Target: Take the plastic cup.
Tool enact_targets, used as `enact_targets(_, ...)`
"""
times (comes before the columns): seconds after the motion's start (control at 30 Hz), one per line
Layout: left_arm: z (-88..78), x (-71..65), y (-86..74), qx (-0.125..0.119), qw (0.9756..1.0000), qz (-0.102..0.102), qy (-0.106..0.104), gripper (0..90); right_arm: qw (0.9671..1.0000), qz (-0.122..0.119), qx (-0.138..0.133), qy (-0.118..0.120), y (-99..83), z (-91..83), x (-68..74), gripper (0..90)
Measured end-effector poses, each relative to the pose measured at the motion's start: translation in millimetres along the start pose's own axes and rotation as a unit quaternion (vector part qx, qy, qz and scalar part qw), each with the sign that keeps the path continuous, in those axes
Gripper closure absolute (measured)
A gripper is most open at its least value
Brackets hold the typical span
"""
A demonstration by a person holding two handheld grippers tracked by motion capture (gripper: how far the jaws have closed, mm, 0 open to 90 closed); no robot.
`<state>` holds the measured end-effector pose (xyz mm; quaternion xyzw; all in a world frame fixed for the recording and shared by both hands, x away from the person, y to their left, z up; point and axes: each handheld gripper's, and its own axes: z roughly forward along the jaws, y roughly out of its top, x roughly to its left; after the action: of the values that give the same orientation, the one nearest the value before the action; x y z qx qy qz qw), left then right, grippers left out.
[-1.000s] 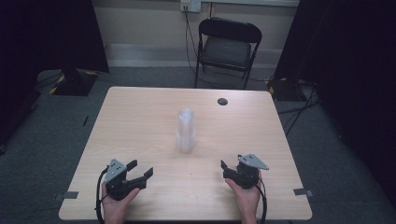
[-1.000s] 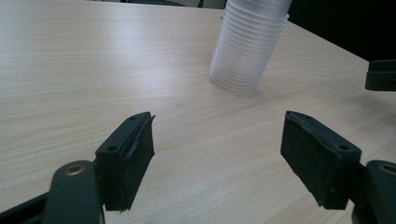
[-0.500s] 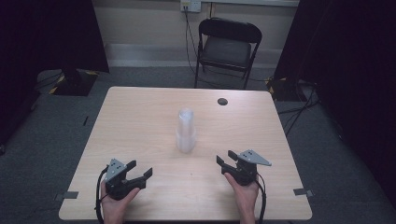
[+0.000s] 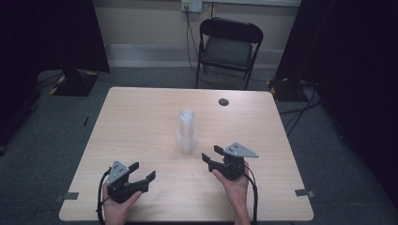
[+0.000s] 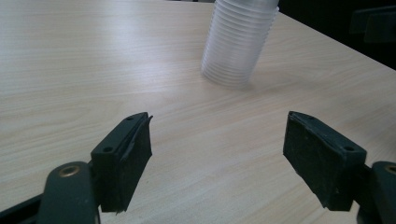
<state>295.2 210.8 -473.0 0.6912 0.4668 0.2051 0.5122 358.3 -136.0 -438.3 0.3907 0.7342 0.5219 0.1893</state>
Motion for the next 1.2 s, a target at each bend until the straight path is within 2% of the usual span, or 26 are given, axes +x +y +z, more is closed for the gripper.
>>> enact_targets(0.1,2.9,0.5,-1.9,0.002,1.0,-0.003,-0.003,23.4,0.9999,-0.004,-0.005,0.008,5.2,4.3,1.0,36.6)
enact_targets(0.23,4.6,-2.2,-2.3,0.008,0.9999,0.007,-0.008,23.4,0.9997,-0.007,-0.019,0.013,14.0,11.1,1.7,30.8)
enact_targets(0.27,4.9,-2.9,-2.2,0.007,0.9999,0.008,-0.009,23.4,0.9997,-0.006,-0.019,0.014,16.7,13.7,1.2,27.5)
enact_targets(0.47,4.5,-6.8,-0.2,0.007,0.9998,0.015,-0.014,22.7,0.9994,-0.014,-0.016,0.026,35.8,25.9,-0.5,22.5)
enact_targets(0.67,5.3,-8.8,-0.1,0.01,0.9996,0.018,-0.017,22.6,0.999,-0.027,-0.017,0.03,50.3,36.5,-1.6,20.7)
enact_targets(0.77,5.7,-9.0,0.1,0.008,0.9997,0.013,-0.018,22.4,0.9985,-0.039,-0.019,0.033,59.1,46.2,-3.0,22.4)
enact_targets(0.93,5.7,-9.8,0.2,0.011,0.9997,0.015,-0.017,20.5,0.9982,-0.049,-0.012,0.031,65.7,56.5,-4.2,22.1)
enact_targets(1.2,7.2,-11.1,0.1,0.012,0.9996,0.016,-0.02,20.5,0.998,-0.051,-0.011,0.035,72.2,73.3,-7.0,19.9)
